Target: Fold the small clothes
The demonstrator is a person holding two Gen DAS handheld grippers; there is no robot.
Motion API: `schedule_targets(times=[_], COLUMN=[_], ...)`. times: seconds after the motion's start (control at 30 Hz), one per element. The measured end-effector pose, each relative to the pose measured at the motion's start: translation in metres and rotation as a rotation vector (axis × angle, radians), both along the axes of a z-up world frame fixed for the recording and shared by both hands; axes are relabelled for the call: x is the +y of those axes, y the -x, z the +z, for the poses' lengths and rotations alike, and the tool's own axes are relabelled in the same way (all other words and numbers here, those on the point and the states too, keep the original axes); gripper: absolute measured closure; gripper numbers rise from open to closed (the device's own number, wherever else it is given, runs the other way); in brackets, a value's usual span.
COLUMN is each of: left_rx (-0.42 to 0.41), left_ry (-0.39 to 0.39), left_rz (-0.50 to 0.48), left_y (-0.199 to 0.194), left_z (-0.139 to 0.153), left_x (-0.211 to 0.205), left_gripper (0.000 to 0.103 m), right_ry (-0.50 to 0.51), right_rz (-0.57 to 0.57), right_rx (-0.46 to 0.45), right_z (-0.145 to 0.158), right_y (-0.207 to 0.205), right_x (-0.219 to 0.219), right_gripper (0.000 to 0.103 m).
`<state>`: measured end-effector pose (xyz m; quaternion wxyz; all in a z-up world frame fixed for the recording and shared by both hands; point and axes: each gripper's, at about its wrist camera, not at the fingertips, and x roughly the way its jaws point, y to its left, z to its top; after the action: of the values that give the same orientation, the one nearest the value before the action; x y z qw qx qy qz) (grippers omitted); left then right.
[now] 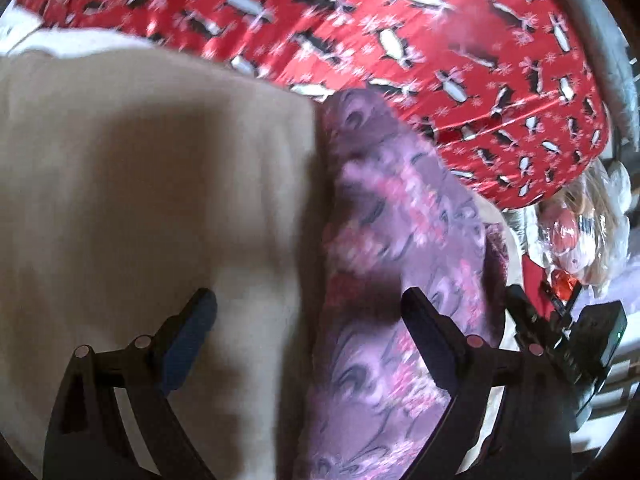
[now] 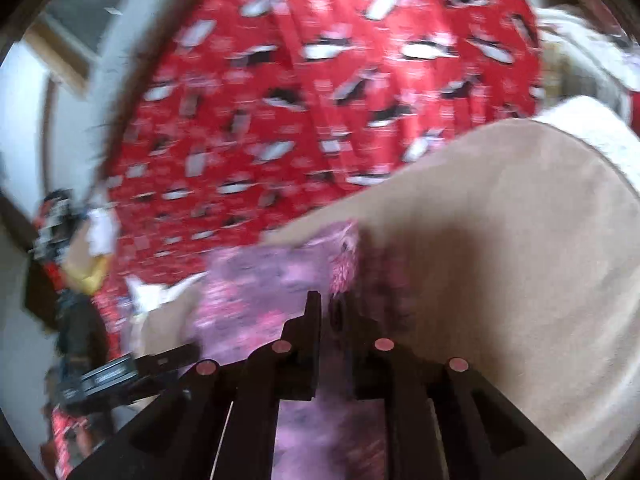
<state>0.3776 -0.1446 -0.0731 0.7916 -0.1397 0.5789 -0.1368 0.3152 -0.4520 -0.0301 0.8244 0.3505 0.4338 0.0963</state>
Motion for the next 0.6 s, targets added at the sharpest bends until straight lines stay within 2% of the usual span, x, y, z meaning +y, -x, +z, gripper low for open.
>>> schedule_targets(times=[0.07, 0.13, 0.2, 0.27, 0.3, 0.33, 0.47, 0.57, 0.6], left_rx=[-0.008, -0.019, -0.020, -0.021, -0.013, -0.004, 0.095, 0.055, 0.054], left_ry=[-0.053, -0.094, -0.080, -0.044, -0.011, 0.008, 0.107, 0.066, 0.066], left_rz=[-0.031, -0.065, -0.090, -0.088, -0.082, -0.077, -0.075, -0.111, -0.126], left_y=[0.006, 0.012, 0.015, 0.020, 0.023, 0.025, 0.031, 0.035, 0.035], left_z=[-0.004, 0.003, 0.011, 0.018, 0.019, 0.018, -0.004, -0.002, -0.001], left_x=[-0.009, -0.014, -0.013, -0.005, 0.000, 0.003, 0.001, -0.015, -0.021], left_gripper=[0.008, 0.008, 0.009, 0.009, 0.009, 0.009, 0.009, 0.005, 0.005], right_ry=[0.118, 0.167, 0.192, 0.149, 0.118, 0.055, -0.086, -0.112, -0.115], right_rz=[0.080, 0.068, 0.012, -0.051, -0.065, -0.080, -0.023, 0.039, 0.049], right_rx=[0.110, 0.081, 0.103, 0.111, 0.114, 0.117, 0.131, 0.110, 0.099], right_z=[-0.020, -0.012, -0.003, -0.002, -0.003, -0.009, -0.034, -0.043, -0.042], right_y=[-0.002, 0.007, 0.017, 0.031, 0.037, 0.048, 0.056, 0.048, 0.046], right_x=[0.017, 0.013, -0.002, -0.026, -0.034, -0.044, -0.041, -0.026, -0.024], right_gripper=[0.084, 0.084, 0.078, 0.064, 0.050, 0.045, 0.045, 0.041, 0.033])
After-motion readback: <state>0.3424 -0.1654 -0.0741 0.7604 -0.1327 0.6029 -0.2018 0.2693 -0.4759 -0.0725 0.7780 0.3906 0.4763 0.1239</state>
